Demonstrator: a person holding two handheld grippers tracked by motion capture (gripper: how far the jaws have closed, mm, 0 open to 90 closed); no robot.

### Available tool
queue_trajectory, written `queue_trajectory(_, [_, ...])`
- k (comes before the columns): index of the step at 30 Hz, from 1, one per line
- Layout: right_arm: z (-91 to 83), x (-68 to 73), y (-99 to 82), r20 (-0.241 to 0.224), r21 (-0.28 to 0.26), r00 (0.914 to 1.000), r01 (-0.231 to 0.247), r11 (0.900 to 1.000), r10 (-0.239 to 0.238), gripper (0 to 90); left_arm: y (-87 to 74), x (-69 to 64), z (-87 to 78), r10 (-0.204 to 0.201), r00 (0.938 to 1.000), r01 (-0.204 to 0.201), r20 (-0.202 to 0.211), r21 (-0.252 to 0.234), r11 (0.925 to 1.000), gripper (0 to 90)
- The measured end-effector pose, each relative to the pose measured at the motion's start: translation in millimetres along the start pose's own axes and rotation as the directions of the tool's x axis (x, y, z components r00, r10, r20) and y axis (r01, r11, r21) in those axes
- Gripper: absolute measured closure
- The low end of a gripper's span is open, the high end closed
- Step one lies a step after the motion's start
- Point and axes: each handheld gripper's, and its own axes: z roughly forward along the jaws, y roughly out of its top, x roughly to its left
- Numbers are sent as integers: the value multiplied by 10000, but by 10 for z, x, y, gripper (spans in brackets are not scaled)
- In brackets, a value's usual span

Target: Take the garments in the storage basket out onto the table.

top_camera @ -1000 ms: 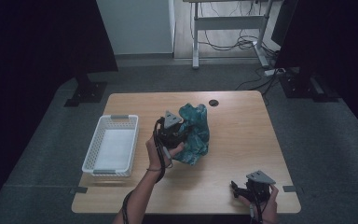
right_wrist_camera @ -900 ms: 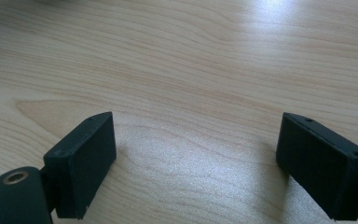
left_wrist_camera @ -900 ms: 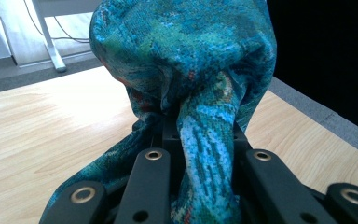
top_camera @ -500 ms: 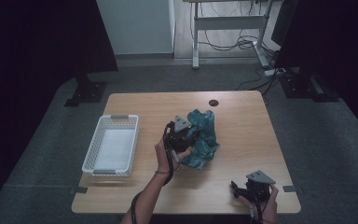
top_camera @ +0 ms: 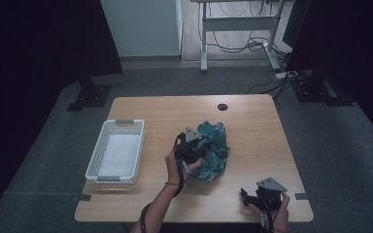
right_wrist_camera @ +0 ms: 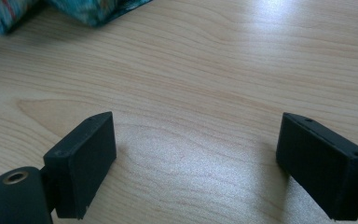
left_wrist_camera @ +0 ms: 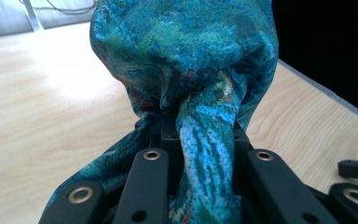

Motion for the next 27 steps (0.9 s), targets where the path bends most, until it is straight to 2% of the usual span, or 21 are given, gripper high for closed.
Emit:
queue_trajectory(3, [0,-1,0,-7,-3,10000,10,10000,-10,115,-74,24,44,-171,9998,170,60,88,9998,761])
queue_trajectory(10, [0,-1,0,-5,-4,10000,12,10000,-12,115,-165,43,81,-241,9997,238,83,252,9994,750])
queue_trajectory(14, [0,-1,0,-5,-3,10000,13,10000,-13,114,-216,50,104,-232,9997,233,-62,226,9995,701])
queue_trajectory(15, [0,-1,0,-6,-1,10000,13,10000,-13,115,-234,51,113,-121,9999,123,-110,184,9998,655])
queue_trajectory(16, [1,-2,1,-10,2,10000,20,10000,-20,115,-261,44,116,114,9994,-109,-339,136,9998,556])
queue_trajectory(19, [0,-3,1,-12,6,10000,31,10000,-31,115,-284,48,98,191,9987,-186,-471,104,9998,432])
queue_trajectory(20, [1,-3,1,-16,6,10000,32,10000,-32,115,-297,54,80,157,9985,-154,-518,67,9999,432])
queue_trajectory(22, [1,-2,2,-19,6,10000,24,10000,-24,115,-319,81,34,59,9995,-59,-325,8,10000,402])
queue_trajectory(23, [2,-2,1,-16,-4,10000,41,10000,-41,115,-330,91,12,86,9997,-87,-233,-40,10000,361])
queue_trajectory(25, [2,-2,1,-9,-7,10000,37,10000,-38,115,-350,105,-24,170,9997,-170,-162,-11,9999,339])
queue_trajectory(27, [0,-1,-2,-2,-19,10000,56,10000,-56,115,-374,113,-63,302,9992,-302,-253,-9,9995,296])
